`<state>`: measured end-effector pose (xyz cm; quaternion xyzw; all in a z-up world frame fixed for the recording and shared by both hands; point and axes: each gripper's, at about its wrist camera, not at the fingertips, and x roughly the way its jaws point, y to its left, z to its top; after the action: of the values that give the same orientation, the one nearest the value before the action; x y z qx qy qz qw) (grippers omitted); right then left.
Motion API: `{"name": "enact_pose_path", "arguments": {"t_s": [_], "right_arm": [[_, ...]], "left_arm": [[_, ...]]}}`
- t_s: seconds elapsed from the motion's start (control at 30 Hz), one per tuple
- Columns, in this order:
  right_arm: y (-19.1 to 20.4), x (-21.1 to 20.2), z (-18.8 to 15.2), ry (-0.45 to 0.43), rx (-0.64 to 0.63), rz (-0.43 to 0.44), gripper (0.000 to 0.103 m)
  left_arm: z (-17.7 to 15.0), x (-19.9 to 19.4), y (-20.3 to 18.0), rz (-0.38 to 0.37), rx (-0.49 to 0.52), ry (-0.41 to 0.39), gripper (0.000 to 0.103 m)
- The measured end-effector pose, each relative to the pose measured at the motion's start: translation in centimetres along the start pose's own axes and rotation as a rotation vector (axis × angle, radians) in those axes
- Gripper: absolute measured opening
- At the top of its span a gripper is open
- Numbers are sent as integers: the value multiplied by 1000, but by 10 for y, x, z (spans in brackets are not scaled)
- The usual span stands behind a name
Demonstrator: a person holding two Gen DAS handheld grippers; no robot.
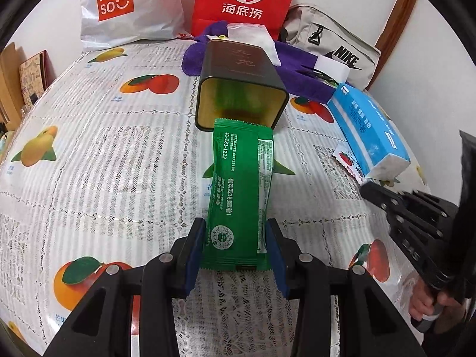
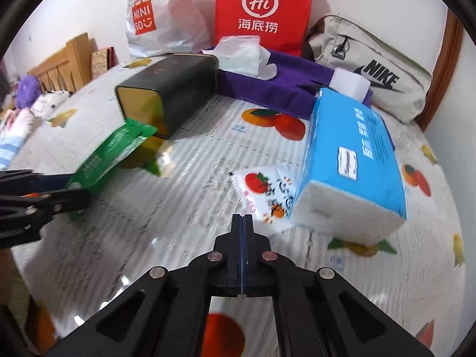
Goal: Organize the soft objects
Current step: 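Grasp the green snack packet with the left gripper while the right grasps the white sachet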
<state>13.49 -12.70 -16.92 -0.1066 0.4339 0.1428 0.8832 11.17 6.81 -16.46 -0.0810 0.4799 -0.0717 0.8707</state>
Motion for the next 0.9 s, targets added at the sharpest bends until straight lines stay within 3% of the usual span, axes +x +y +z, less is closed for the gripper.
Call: {"name": "enact_pose_path", "arguments": {"t_s": [0.13,0.23,0.3,0.4,0.7,0.73,0.8,0.9], "right_arm": [[0,-15,-10,-8,-5,27,0],[0,-21,-10,-47,-37,0,1],[0,-17,-7,-61,-63,-28,13],[0,-3,-2,-48,-77,-27,19],[11,18,3,-39,-174,-170,17],[12,19,3,-38,-184,-175,16],[13,20,4,-34,-196,-165,3],[12,18,3,-37,-185,-162,2]], "left_arm": [[-2,-2,2,11,-6,-3,39],[-2,-4,7,4,-25,-2,39],[-2,-5,9,4,-31,-1,40],[-3,-5,11,12,-32,-5,40],[0,-5,18,18,-46,-4,40],[-1,-6,18,19,-44,-5,40],[-1,-5,18,20,-39,-6,40],[-1,-5,18,19,-40,-6,40]]}}
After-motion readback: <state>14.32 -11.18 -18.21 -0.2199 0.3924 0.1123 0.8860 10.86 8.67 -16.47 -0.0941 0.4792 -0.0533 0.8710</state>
